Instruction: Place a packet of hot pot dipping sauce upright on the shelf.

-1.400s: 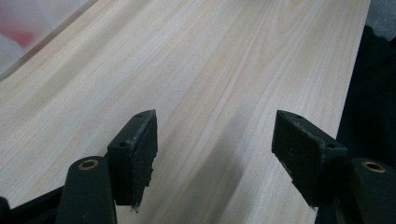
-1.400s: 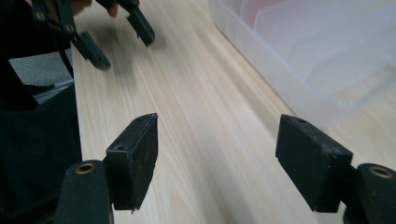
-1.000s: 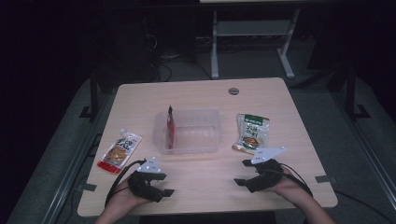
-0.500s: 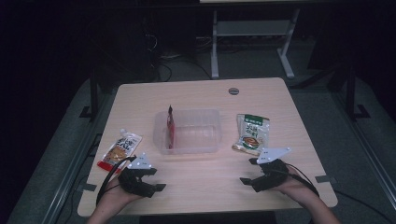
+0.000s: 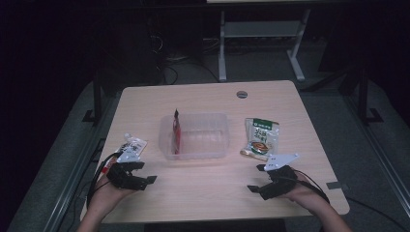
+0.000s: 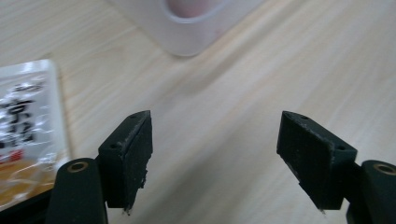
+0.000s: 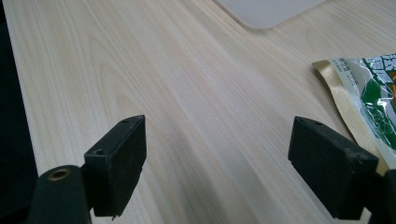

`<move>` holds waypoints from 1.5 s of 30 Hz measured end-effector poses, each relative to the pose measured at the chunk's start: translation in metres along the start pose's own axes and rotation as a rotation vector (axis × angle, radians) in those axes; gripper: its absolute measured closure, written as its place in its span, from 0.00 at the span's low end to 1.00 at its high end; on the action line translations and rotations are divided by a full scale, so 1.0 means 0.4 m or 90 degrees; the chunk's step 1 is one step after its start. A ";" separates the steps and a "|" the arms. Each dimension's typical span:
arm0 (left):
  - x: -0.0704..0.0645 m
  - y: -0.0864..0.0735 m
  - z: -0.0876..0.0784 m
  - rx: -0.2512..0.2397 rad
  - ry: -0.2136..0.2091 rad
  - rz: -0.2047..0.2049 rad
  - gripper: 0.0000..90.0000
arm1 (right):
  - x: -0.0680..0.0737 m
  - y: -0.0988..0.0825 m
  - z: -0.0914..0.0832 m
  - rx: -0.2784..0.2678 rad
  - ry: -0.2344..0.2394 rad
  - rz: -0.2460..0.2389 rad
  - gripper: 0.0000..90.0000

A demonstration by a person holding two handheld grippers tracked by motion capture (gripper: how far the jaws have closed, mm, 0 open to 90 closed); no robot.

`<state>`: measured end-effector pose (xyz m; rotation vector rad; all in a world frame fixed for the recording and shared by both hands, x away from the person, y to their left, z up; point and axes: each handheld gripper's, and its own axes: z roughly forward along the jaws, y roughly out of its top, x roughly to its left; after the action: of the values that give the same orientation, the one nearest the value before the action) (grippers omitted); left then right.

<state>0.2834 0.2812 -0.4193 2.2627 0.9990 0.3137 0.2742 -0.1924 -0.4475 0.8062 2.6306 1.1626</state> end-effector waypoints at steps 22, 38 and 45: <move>0.159 0.012 0.016 0.012 0.115 -0.100 0.16 | -0.010 0.000 -0.004 -0.004 -0.012 0.015 0.20; 0.226 -0.059 0.027 0.039 0.161 -0.151 0.14 | -0.011 0.001 -0.004 -0.008 -0.009 0.020 0.20; 0.247 -0.085 0.023 0.042 0.158 -0.174 0.14 | -0.011 0.001 -0.004 -0.007 -0.008 0.019 0.20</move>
<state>0.3355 0.3662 -0.4518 2.1440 1.4487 0.4551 0.2776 -0.1954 -0.4465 0.8514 2.6079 1.1751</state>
